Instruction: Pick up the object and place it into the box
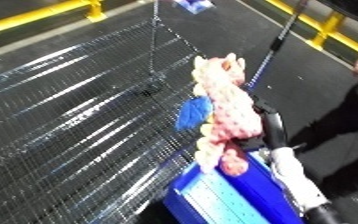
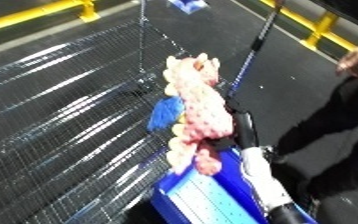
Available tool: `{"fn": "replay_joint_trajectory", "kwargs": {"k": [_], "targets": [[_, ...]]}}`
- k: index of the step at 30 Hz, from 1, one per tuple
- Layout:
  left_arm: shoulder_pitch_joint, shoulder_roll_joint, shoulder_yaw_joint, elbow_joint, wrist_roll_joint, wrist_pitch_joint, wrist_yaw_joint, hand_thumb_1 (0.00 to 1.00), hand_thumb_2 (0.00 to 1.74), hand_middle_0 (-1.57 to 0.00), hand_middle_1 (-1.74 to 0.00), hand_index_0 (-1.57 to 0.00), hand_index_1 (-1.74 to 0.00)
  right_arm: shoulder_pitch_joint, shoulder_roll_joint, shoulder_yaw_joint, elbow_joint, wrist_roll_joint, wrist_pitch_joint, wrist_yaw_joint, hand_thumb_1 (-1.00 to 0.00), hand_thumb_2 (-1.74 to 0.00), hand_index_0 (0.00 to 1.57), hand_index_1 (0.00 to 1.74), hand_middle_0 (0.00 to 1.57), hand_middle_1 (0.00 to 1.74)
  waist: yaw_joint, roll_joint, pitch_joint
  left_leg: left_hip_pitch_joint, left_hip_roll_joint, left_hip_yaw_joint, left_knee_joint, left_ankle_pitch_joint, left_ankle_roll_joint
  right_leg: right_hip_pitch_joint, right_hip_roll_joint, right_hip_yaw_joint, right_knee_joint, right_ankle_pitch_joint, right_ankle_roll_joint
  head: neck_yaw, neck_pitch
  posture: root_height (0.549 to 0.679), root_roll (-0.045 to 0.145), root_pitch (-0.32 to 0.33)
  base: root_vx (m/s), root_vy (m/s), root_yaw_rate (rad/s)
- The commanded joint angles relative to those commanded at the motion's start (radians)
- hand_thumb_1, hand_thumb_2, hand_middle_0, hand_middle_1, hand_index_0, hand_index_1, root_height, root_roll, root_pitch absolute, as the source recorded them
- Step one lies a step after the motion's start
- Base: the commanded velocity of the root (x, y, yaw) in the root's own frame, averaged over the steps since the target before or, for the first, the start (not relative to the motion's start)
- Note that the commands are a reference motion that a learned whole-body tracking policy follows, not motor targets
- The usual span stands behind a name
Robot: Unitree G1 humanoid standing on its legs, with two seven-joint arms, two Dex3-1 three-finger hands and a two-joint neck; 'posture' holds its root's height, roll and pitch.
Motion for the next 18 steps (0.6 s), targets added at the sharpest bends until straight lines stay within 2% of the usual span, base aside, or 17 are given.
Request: {"fn": "replay_joint_trajectory", "kwargs": {"k": [6,12,18], "targets": [[-0.015,-0.004,-0.016,0.021,-0.011,-0.005,0.012,1.0,1.74,-1.57,-1.74,-1.57,-1.74,0.034,-0.003,-0.048,0.087,0.034,-0.009,-0.009,-1.0,-1.74,1.57,1.74,1.57,1.74,-0.04,0.003,-0.01,0.004,0.004,0.015,0.002,-0.004,0.0004,-0.002,0.011,0.013,-0.013,0.011,-0.0023,0.08,-0.056,0.643,0.05,-0.225,-0.012,0.009,-0.119],[-0.026,0.0,-0.035,0.023,-0.009,-0.019,0.009,1.0,1.74,-1.57,-1.74,-1.57,-1.74,0.029,-0.011,-0.063,0.192,0.078,-0.014,-0.015,-1.0,-1.74,1.57,1.74,1.57,1.74,-0.069,0.011,-0.019,0.001,0.004,0.03,-0.005,-0.002,-0.0014,-0.013,0.0171,0.024,-0.026,0.017,-0.0065,0.053,-0.04,0.645,0.057,-0.212,-0.013,0.015,-0.094],[-0.027,0.015,-0.04,0.014,-0.007,-0.034,0.001,1.0,1.74,-1.57,-1.74,-1.57,-1.74,0.008,-0.026,-0.099,0.389,0.194,-0.021,-0.009,-0.7,-1.22,1.1,1.22,1.1,1.22,-0.069,0.016,-0.027,-0.002,0.002,0.035,-0.016,0.003,-0.0051,-0.016,0.0183,0.022,-0.04,0.021,-0.0068,0.035,-0.03,0.648,0.061,-0.2,-0.006,0.002,-0.022]]}}
